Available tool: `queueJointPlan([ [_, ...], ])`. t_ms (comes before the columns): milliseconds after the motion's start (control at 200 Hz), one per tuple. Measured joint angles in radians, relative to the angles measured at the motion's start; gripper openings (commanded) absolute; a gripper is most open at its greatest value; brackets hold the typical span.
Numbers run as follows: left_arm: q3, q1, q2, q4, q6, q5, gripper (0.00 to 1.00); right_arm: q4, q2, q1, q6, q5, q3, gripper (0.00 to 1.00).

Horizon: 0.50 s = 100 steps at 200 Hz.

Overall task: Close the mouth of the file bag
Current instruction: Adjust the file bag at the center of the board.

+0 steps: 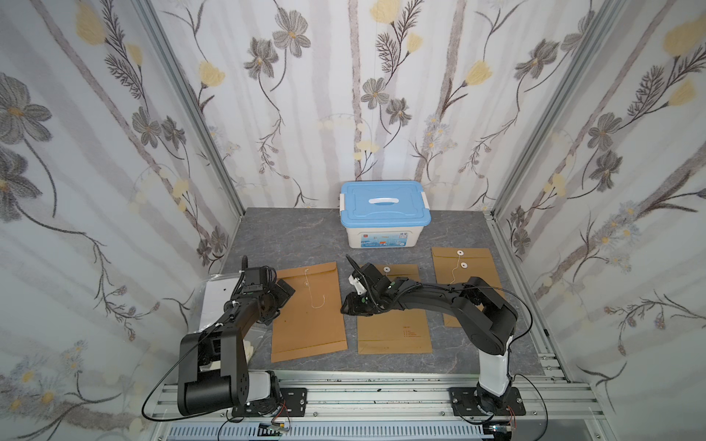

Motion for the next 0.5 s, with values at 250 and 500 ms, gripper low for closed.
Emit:
queueJointPlan([
  [250, -0.001, -0.001, 0.020, 0.042, 0.002, 0.010, 1.00, -0.045, 0.099, -0.001, -0.030, 0.013, 0.152, 0.56],
  [500, -0.008, -0.001, 0.040, 0.105, 0.002, 0.032, 1.00, -0.009, 0.190, -0.064, 0.000, -0.046, 0.224, 0.55],
])
